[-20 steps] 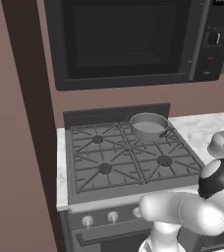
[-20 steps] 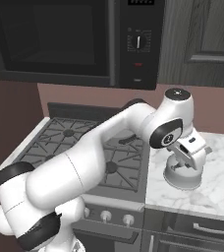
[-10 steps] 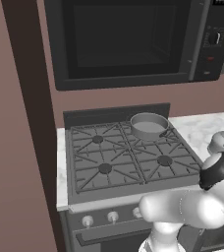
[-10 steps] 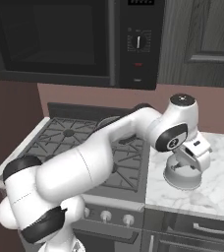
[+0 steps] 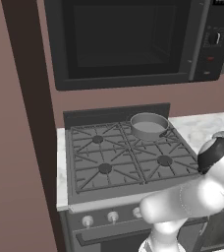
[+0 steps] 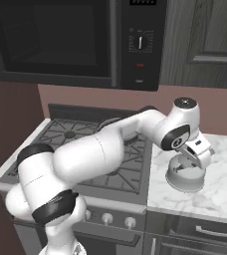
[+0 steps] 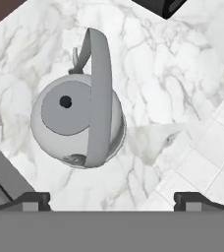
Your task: Pick the kettle from the counter and place it on a stove burner. Then turn the burner on.
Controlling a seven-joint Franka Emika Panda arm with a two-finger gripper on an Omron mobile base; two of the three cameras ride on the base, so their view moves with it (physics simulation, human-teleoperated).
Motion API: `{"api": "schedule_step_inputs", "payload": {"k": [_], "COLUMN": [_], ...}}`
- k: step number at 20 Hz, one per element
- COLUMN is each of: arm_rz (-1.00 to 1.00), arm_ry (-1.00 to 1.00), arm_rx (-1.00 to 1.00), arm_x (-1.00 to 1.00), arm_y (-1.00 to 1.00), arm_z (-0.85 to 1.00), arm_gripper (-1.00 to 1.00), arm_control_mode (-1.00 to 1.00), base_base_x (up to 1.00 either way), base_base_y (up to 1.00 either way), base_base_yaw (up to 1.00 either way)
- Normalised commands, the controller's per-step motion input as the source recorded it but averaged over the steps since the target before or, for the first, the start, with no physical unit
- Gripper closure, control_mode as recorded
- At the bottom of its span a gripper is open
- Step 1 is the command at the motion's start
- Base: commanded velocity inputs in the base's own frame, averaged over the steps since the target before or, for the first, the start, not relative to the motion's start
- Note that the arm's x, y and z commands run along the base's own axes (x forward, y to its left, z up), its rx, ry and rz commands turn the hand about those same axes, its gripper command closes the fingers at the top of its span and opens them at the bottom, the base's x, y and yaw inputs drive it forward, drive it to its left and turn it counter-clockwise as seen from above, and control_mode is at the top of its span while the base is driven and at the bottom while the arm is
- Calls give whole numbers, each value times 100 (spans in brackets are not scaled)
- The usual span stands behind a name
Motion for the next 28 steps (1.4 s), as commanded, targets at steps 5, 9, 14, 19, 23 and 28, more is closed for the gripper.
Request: {"api": "schedule_step_inputs", "payload": {"k": [5, 9, 14, 19, 23, 28], "arm_rz": [0, 0, 1, 3, 3, 1], "arm_ry": [0, 0, -1, -2, -3, -1], "arm_rx": [3, 1, 0, 0, 0, 1], "arm_x": [38, 34, 19, 4, 0, 6], "arm_y": [-15, -17, -27, -33, -16, 0], "arm_z": [-28, -24, -19, -12, -6, -10], "arm_gripper": [-100, -100, -100, -100, -100, -100], "arm_control_mode": [-100, -100, -100, -100, -100, -100], "base_base_x": [0, 0, 0, 0, 0, 0], "base_base_y": [0, 0, 0, 0, 0, 0], "base_base_yaw": [0, 0, 0, 0, 0, 0]}}
